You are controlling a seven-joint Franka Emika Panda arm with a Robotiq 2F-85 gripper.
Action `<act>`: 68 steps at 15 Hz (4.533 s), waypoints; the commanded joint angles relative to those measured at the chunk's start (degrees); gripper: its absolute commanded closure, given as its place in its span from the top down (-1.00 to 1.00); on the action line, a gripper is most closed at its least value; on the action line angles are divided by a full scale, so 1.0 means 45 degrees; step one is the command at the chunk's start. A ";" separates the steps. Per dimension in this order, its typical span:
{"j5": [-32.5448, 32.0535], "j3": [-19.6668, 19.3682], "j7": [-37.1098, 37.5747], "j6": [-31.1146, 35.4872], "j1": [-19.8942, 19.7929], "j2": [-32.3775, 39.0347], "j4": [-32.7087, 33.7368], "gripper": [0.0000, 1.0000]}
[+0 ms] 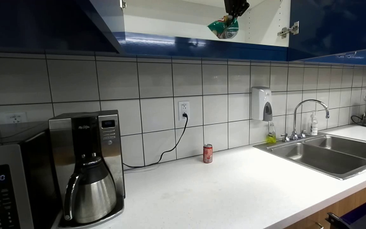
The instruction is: Put the green snack packet in the top cabinet
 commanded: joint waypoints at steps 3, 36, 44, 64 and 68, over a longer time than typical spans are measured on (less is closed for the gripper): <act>-0.0139 -0.0319 -0.0661 0.0588 -0.0071 0.0859 0.0902 -0.98; 0.0167 -0.1446 -0.1628 0.1865 -0.0020 0.2579 0.2095 1.00; -0.0077 -0.1334 -0.1333 0.1498 0.0156 0.1753 0.1549 1.00; -0.0262 0.0428 0.0344 0.0111 0.0537 -0.3811 -0.3919 1.00; 0.0060 0.0470 0.0800 -0.0196 0.0544 -0.4656 -0.5265 1.00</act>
